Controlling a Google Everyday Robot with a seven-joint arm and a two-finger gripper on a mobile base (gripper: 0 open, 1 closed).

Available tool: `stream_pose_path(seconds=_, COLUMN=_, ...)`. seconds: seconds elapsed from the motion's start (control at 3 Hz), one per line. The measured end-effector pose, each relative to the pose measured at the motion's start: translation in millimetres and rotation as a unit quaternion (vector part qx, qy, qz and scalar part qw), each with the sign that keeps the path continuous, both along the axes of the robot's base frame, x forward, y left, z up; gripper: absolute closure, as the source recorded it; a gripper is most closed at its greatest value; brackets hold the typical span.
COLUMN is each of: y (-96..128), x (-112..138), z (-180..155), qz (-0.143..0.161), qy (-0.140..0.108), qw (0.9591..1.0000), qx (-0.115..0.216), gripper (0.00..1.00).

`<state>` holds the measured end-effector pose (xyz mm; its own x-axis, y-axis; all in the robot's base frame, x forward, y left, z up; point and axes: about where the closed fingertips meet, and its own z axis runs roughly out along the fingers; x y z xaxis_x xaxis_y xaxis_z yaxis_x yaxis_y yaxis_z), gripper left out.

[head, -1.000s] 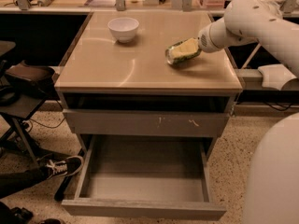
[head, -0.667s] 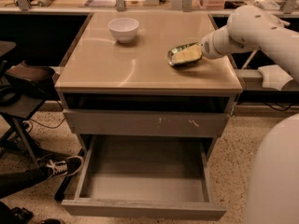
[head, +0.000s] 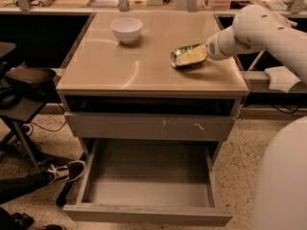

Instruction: Pick green can from middle drawer and place on counter

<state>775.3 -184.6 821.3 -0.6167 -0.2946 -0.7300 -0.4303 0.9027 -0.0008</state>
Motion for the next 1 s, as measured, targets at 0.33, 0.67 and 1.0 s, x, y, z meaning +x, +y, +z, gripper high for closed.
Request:
stream_pose_path(seconds=0.33, y=0.0, x=0.0, z=0.0, qz=0.000, qy=0.000, qw=1.0000, qx=0.000, gripper=0.35)
stream_pose_path(seconds=0.67, y=0.1, x=0.0, z=-0.1, qz=0.000, qy=0.000, qw=1.0000, qx=0.000, gripper=0.12)
stream_pose_path(seconds=1.0, y=0.1, x=0.0, z=-0.1, qz=0.000, qy=0.000, qw=1.0000, qx=0.000, gripper=0.00)
